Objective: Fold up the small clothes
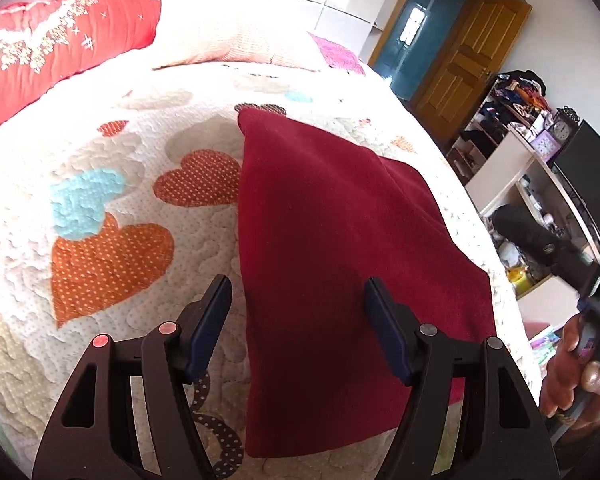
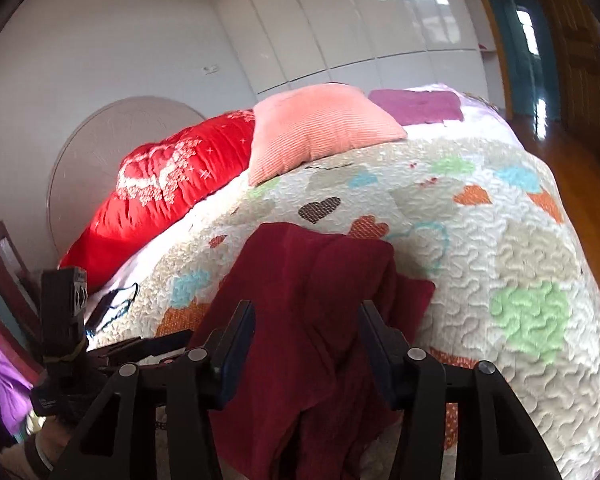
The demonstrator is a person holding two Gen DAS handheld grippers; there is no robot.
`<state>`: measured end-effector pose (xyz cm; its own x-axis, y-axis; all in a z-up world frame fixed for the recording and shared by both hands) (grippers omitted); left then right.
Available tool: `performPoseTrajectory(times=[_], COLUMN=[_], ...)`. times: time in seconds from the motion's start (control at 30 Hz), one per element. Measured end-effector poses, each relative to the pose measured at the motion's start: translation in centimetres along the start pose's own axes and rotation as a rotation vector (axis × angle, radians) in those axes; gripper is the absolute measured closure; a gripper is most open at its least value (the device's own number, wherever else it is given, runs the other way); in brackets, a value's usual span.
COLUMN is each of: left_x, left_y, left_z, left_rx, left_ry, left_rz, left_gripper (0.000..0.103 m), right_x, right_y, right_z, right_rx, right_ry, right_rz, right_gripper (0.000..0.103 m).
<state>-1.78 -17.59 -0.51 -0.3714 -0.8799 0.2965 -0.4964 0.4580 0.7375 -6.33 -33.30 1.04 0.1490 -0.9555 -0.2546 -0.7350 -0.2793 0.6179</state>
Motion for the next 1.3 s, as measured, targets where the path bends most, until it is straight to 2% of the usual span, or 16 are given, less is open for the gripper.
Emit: performPoseTrajectory(times=[0.07, 0.17, 0.37, 0.43, 0.63, 1.3], left_x=[-0.3, -0.5, -0.8, -0.7, -0.1, 0.8], left_y=[0.4, 1.0, 1.9, 2.4, 3.6, 4.6], left_z=[-0.1, -0.3, -0.6, -0.8, -1.1, -0.6], left_rx=[0.022, 0.041, 0.078, 0.101, 0.139, 0.144], left_ry=[0.006, -0.02, -0.07, -0.07, -0.076, -0.094], left_rz=[-0.014, -0.071, -0.15, -0.154, -0.185, -0.203], left_gripper=[0.034, 0.034, 0.034, 0.034, 0.034, 0.034], right_x=[0.0, 1.7, 0.8, 0.1, -0.5, -0.5], right_y=[-2.1, -5.7, -2.7, -1.2, 2.5, 2.8], right_z=[1.4, 4.9, 4.2, 3.3, 2.1, 3.7], right_rx=[-0.05, -0.18, -0.115, -0.068, 0.029, 0.007], right_ry=[0.024, 0.034, 0.003, 0.022, 0.02, -0.027], right_rz=[0.032, 0.122, 0.112, 0.131, 0.204, 0.193], right_gripper=[0.06, 0.06, 0.06, 0.054, 0.052, 0.049])
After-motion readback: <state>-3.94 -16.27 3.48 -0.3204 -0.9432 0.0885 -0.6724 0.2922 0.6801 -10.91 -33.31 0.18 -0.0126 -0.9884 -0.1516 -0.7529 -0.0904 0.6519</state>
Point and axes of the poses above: each gripper's, at about its wrist camera, not at the fingertips, and y roughly against the way its jaws point, x to its right, z to its underside, the point moved 10 cm from there along -y, roughly the way its jaws point, and after that the axes turned 2 degrees about -z, right-handed, at the moved point
